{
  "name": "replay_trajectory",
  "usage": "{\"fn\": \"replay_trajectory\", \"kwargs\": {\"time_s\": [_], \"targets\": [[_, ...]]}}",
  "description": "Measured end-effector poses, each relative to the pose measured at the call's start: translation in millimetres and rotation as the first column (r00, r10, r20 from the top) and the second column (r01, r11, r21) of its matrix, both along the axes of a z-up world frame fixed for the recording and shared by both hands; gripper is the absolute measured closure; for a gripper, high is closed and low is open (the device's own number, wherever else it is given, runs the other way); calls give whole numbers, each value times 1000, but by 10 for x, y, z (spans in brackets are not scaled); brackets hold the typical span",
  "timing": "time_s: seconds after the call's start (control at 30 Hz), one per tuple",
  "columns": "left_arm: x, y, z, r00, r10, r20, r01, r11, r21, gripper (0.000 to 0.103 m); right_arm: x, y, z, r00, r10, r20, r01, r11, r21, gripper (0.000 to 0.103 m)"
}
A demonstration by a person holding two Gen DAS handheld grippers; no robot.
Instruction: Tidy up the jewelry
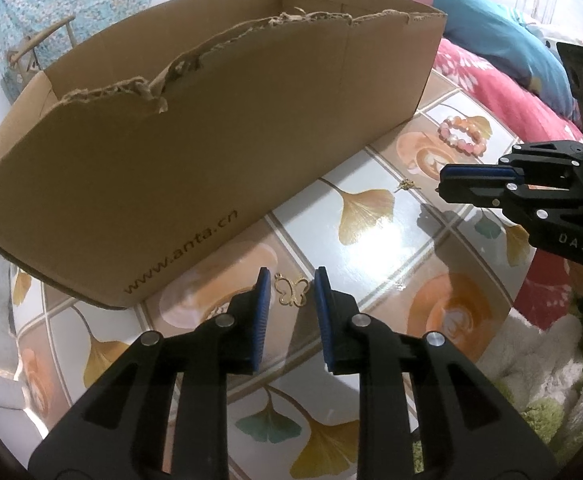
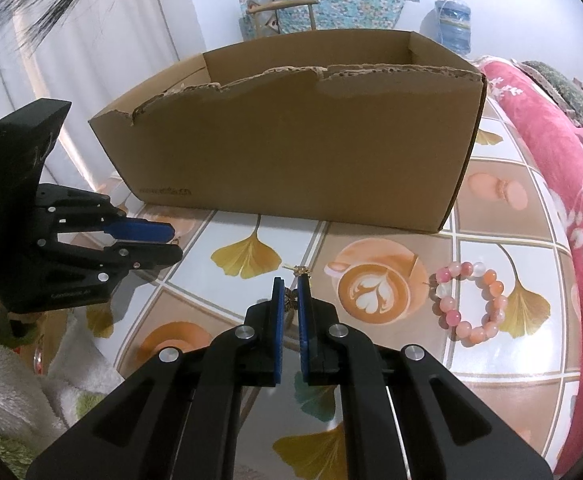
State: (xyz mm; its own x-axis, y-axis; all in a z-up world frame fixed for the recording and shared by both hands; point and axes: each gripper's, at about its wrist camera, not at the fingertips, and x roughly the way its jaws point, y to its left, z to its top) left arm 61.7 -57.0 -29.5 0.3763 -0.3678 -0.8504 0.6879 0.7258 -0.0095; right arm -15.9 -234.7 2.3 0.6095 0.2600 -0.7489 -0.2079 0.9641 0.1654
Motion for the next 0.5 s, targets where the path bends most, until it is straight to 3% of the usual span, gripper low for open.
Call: {"fn": "replay_trajectory", "kwargs": {"time_s": [0.5], "targets": [[50, 22, 9, 1000, 5, -14, -5, 1000, 4, 88, 1, -11, -16, 1000, 0, 1, 0, 1000, 6, 96]]}}
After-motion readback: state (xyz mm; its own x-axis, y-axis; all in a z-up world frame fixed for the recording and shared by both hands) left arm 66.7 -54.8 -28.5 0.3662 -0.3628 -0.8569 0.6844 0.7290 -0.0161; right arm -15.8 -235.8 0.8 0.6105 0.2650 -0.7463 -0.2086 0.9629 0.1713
